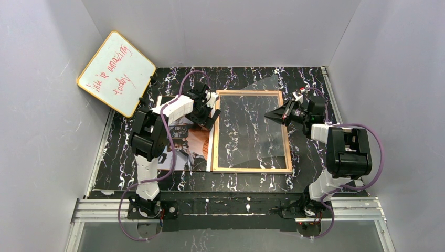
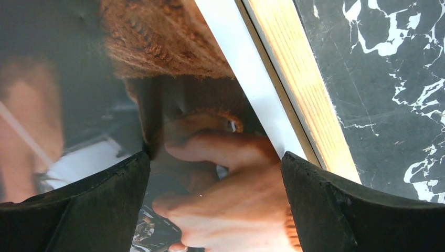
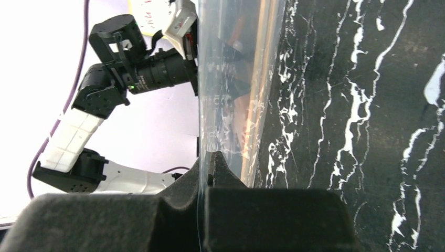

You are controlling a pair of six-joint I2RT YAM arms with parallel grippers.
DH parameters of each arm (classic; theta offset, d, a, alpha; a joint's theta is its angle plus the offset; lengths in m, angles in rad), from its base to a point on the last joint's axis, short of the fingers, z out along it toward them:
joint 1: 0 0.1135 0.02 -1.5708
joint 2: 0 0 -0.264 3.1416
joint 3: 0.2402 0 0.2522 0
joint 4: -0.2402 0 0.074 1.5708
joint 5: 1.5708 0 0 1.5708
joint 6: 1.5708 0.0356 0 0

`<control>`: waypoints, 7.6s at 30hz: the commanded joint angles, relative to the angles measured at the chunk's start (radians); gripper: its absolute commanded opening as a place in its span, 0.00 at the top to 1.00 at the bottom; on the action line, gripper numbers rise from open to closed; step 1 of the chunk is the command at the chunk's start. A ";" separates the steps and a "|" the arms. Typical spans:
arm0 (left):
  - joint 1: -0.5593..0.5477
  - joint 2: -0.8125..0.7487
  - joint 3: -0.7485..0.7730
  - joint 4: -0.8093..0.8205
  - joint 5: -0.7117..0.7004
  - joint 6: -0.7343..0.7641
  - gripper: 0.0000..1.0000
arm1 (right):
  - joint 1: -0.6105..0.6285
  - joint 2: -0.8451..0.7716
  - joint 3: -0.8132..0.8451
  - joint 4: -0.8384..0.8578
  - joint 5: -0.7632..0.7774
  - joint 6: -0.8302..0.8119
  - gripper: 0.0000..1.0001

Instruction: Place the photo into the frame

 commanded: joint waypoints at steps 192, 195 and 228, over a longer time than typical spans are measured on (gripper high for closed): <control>-0.013 0.029 -0.063 -0.034 0.060 0.028 0.08 | 0.174 0.040 0.462 -1.004 0.904 -0.671 0.01; -0.013 0.029 -0.065 -0.035 0.060 0.029 0.08 | 0.173 0.034 0.467 -1.010 0.930 -0.673 0.01; -0.024 0.055 -0.022 -0.037 0.058 0.015 0.07 | 0.172 0.131 0.354 -0.862 0.863 -0.609 0.08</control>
